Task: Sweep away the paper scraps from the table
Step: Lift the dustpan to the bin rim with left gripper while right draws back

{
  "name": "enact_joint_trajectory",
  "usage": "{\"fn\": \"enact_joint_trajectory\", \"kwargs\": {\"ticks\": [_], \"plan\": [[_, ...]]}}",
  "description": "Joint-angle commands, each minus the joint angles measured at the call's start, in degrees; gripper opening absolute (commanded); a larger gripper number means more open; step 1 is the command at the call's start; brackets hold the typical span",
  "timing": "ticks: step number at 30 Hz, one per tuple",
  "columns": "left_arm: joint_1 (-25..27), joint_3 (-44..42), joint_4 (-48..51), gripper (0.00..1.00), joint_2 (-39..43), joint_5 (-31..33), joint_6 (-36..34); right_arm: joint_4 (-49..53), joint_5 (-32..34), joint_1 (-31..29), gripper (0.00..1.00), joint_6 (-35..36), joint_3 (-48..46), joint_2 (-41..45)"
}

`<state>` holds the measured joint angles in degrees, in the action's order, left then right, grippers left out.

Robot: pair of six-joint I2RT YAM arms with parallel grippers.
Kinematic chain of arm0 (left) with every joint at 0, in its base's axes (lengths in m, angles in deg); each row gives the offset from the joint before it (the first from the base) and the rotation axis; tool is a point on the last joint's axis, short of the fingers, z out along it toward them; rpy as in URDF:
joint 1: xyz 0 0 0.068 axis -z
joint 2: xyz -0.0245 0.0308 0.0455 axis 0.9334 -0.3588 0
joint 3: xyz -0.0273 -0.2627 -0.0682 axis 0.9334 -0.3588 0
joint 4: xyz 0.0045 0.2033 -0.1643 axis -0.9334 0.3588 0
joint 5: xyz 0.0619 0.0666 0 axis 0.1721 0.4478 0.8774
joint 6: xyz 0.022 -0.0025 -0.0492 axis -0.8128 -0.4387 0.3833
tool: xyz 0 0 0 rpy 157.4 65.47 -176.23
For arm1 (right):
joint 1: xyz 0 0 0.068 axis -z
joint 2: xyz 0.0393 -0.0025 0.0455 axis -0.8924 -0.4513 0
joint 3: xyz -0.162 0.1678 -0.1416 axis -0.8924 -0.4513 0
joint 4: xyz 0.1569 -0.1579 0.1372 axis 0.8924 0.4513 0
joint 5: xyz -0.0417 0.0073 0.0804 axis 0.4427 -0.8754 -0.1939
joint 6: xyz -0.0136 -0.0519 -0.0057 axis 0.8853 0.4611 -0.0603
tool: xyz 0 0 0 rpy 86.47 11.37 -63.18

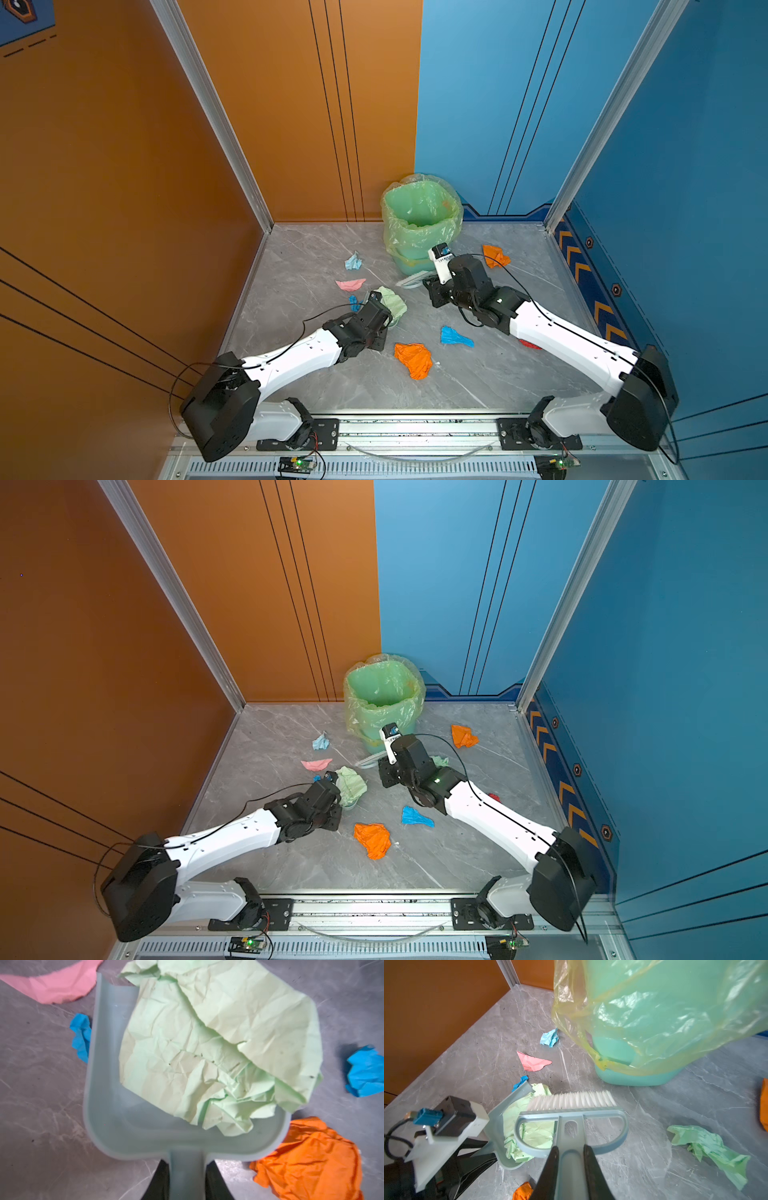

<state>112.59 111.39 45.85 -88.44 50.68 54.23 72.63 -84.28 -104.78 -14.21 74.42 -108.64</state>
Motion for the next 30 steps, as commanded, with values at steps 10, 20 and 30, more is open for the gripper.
{"fn": "enact_joint_trajectory", "kwargs": {"ticks": [10, 20, 30], "plan": [[-0.87, 12.73, 16.37, 0.09, 9.17, 2.68, -5.70, 8.10, 5.90, 5.18, 0.00, -2.09, -12.38, 22.88], [-4.36, 25.58, 21.16, 0.10, 7.13, 1.00, -11.88, 13.13, 6.35, 8.46, 0.00, -4.35, -17.02, 32.59], [-9.11, 42.45, 26.70, 0.10, -1.51, -2.46, -16.56, 15.04, 4.44, 9.71, 0.00, -4.70, -18.23, 34.60]]}}
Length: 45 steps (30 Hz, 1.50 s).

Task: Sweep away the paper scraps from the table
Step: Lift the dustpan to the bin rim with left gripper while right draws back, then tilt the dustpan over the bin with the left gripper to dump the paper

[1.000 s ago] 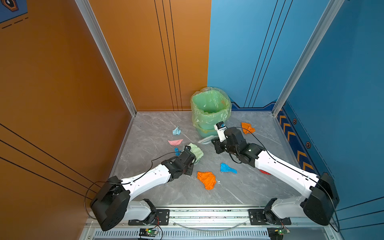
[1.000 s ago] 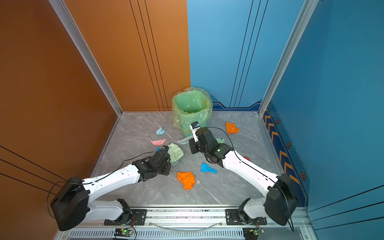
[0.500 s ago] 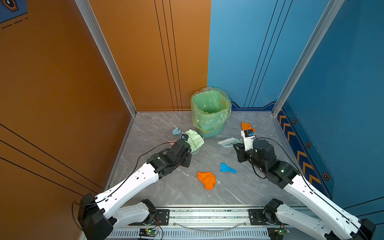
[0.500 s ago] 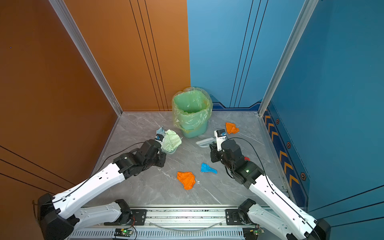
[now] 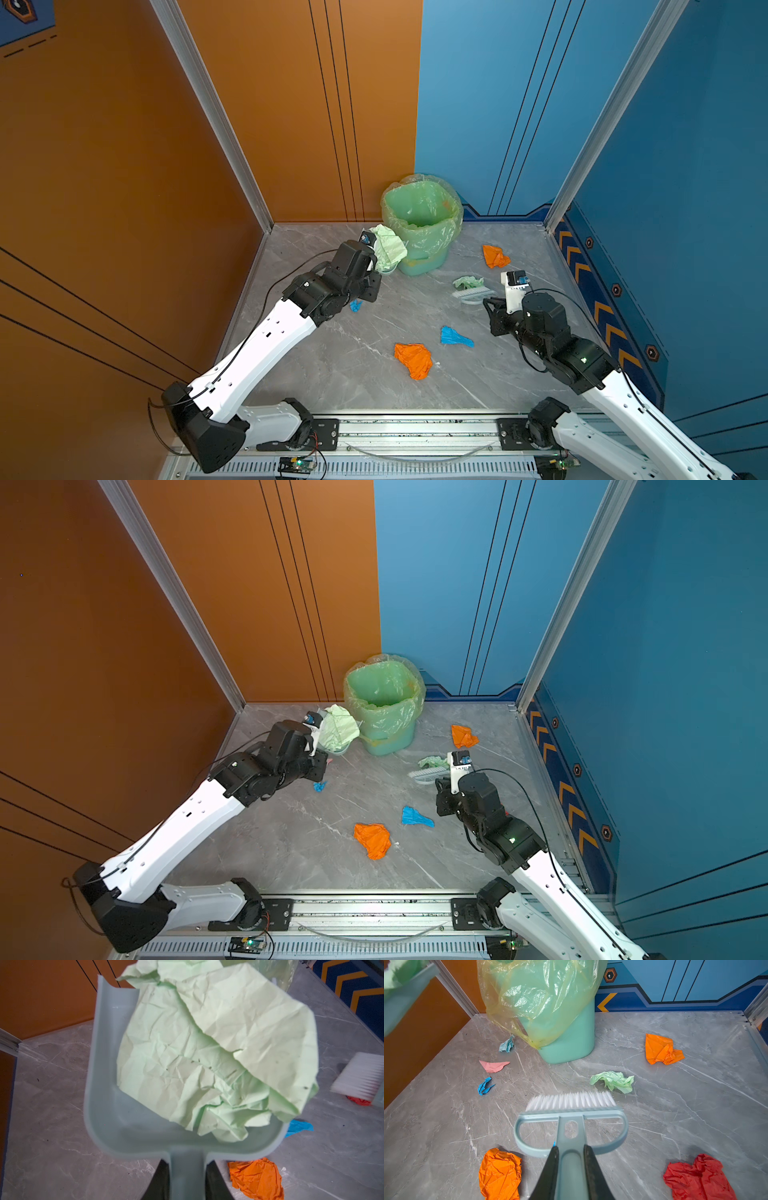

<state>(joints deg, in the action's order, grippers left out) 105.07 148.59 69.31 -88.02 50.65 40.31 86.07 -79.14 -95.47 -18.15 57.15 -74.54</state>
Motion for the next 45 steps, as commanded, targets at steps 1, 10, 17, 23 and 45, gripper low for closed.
{"fn": "enact_joint_trajectory", "kwargs": {"ticks": [1, 10, 17, 23, 45], "plan": [[-2.30, 6.62, 3.48, 0.10, -2.64, -3.10, -2.87, 1.60, -0.86, 0.39, 0.00, -0.81, -1.09, 0.54], [-7.49, 18.27, 3.80, 0.11, -10.36, -6.50, -5.60, -0.11, -2.14, 0.56, 0.00, -1.19, -3.42, 1.59], [-8.75, 28.37, 4.00, 0.11, -18.01, -4.47, -8.88, -0.81, -2.85, 0.83, 0.00, -1.15, -4.61, 2.43], [-9.16, 36.62, 4.41, 0.10, -25.47, -4.56, -10.28, -1.19, -2.67, 1.09, 0.00, -1.88, -6.26, 4.08], [-8.45, 50.04, 5.02, 0.11, -37.11, -0.20, -18.30, -2.71, -4.09, 1.45, 0.00, -4.72, -7.08, 3.87]]}}
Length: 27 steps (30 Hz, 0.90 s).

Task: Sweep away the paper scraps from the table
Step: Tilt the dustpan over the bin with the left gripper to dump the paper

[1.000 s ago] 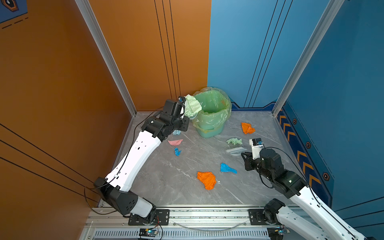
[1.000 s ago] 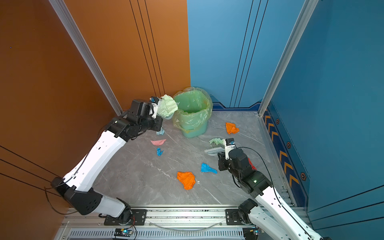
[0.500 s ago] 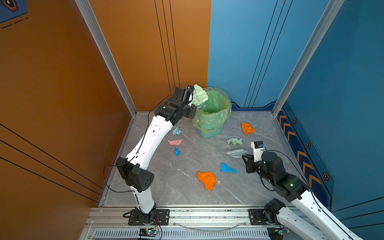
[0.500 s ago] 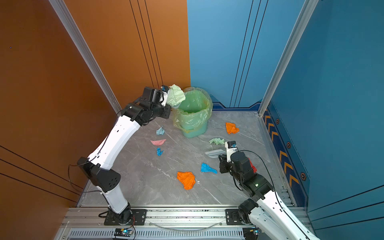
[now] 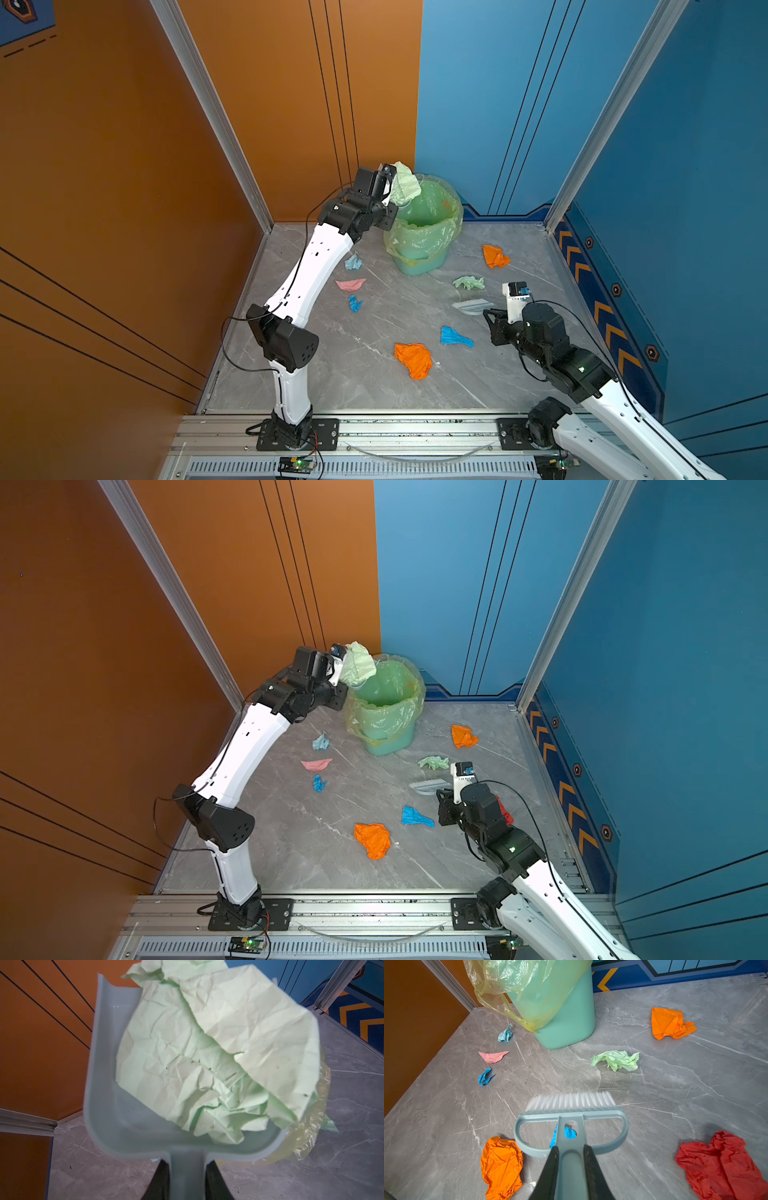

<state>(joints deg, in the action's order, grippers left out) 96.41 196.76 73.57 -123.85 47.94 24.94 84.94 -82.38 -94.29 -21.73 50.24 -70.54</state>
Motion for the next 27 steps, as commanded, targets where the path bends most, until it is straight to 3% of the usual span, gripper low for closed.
{"fn": "enact_joint_trajectory", "kwargs": {"ticks": [1, 17, 27], "plan": [[0.27, 2.06, 1.02, 0.11, -1.63, 2.73, -3.50, -1.64, -0.87, 0.19, 0.00, -1.20, -0.21, -0.24], [0.52, 13.06, 5.16, 0.10, -11.26, 3.67, -8.49, -2.51, -0.86, 0.18, 0.00, -1.69, 0.40, -2.93], [1.98, 15.47, 5.17, 0.10, -13.70, 11.62, -15.62, -2.65, -0.34, 0.27, 0.00, -0.69, 0.54, -3.46]]}}
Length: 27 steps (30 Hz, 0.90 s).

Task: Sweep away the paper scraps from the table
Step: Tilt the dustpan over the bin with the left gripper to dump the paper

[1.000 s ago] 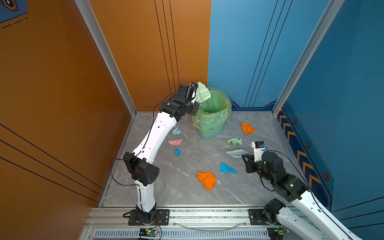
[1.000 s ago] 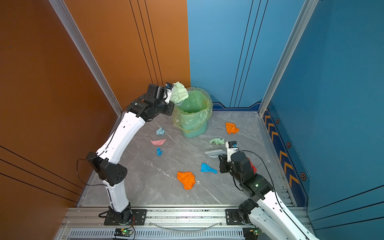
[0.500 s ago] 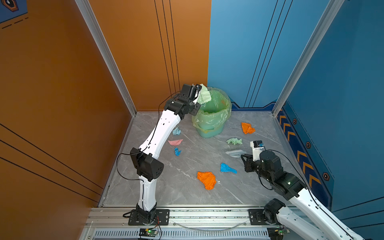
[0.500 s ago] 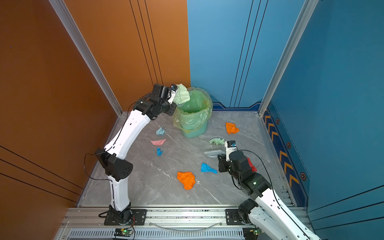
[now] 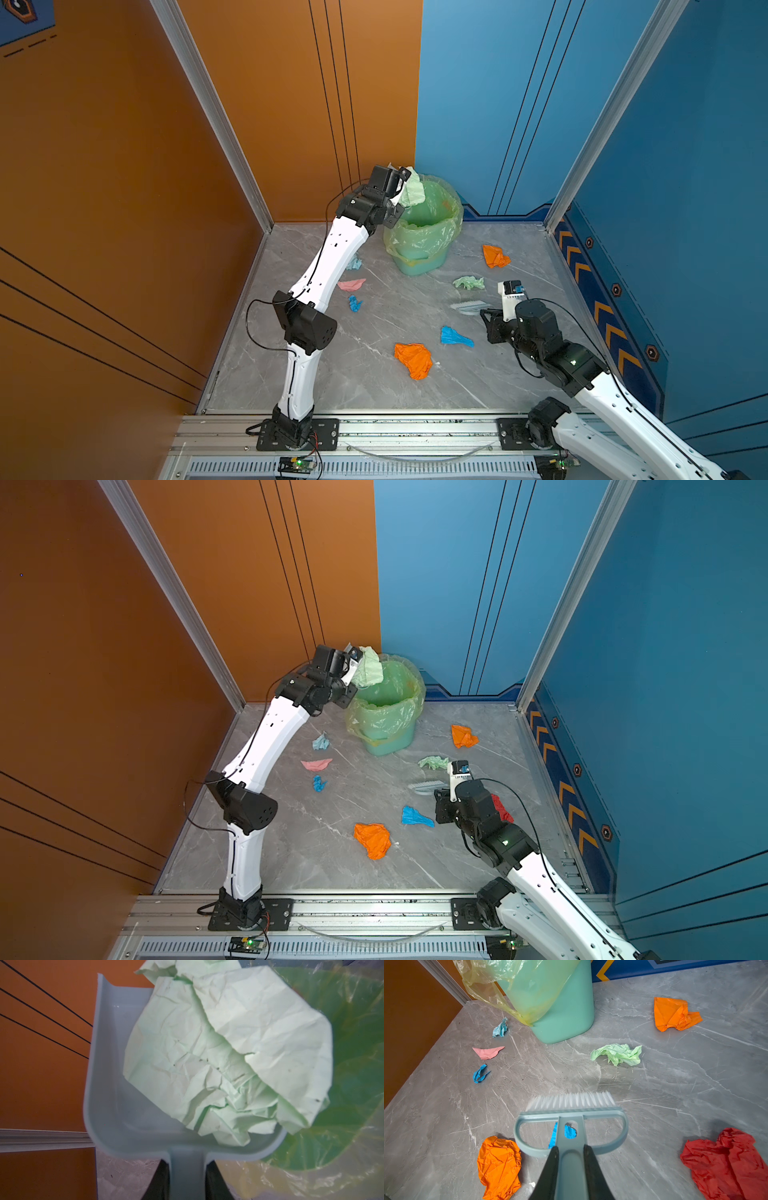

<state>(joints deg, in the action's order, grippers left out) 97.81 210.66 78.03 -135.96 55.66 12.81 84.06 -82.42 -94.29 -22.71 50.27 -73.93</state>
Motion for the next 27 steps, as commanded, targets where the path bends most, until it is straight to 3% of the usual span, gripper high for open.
{"fn": "enact_joint_trajectory", "kwargs": {"ticks": [1, 13, 22, 27], "plan": [[0.86, 1.48, 0.71, 0.10, -1.79, 4.57, -4.30, -2.20, -0.29, 0.26, 0.00, 0.36, 0.26, 0.15], [2.45, 4.45, 0.66, 0.12, -4.52, 12.21, -11.86, -1.79, -0.11, 0.26, 0.00, -0.20, 0.16, 0.83], [4.85, 6.67, 0.59, 0.12, -7.10, 24.17, -23.01, -0.80, 0.25, 0.26, 0.00, -0.73, -0.23, 2.31], [5.35, 8.01, 0.46, 0.11, -7.75, 25.94, -24.74, -1.00, 0.30, 0.20, 0.00, -0.94, -0.63, 2.71]]}}
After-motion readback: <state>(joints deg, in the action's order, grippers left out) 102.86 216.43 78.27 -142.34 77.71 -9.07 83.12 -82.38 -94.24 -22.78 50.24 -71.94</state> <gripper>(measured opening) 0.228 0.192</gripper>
